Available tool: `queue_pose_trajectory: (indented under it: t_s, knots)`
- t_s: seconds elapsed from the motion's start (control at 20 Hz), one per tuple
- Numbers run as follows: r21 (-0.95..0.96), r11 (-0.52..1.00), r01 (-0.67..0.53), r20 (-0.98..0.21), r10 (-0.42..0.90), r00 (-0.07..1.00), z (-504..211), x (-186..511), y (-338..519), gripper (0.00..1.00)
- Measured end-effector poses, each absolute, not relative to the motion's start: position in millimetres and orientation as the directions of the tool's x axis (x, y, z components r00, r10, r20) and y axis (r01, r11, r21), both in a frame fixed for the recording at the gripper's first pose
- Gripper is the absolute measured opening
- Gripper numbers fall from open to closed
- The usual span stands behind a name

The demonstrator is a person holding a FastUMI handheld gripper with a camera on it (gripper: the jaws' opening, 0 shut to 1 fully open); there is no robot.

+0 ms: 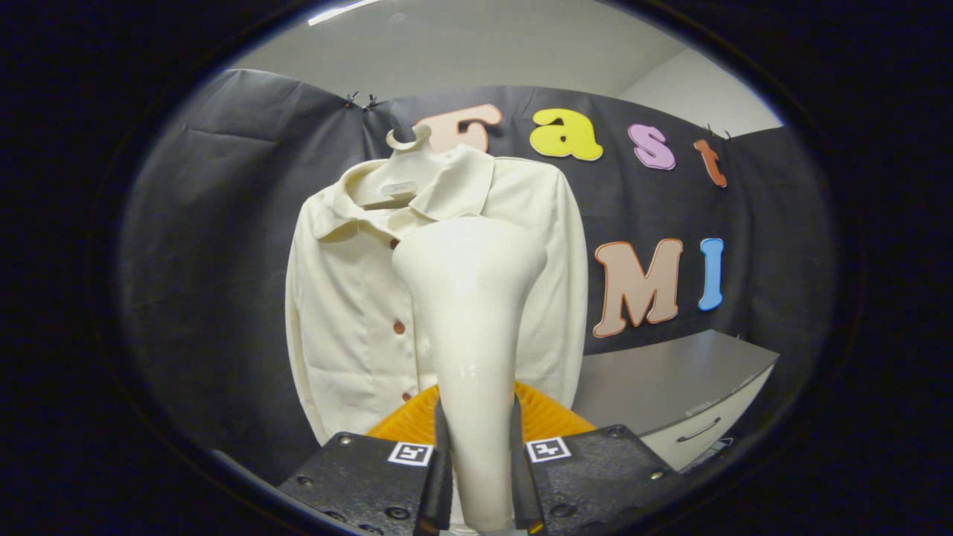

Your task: Iron the clothes twice with a garment steamer, once on the left side and once on the right side.

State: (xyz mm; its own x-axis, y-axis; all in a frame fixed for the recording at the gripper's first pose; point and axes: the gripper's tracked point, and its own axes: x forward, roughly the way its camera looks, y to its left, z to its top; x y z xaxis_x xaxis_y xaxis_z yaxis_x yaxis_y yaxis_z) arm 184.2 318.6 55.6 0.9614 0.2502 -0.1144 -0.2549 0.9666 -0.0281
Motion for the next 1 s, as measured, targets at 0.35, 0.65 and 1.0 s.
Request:
queue_pose_trajectory:
  t_s: [0.35, 0.65, 1.0]
  knots:
    - [-0.007, 0.982, -0.190, -0.135, 0.187, 0.973, 77.9, 230.8, 302.2, 0.32]
    - [-0.055, 0.982, -0.182, -0.151, 0.172, 0.974, 61.6, 234.5, 303.0, 0.32]
    - [-0.095, 0.978, -0.185, -0.217, 0.161, 0.963, 12.8, 232.1, 299.3, 0.32]
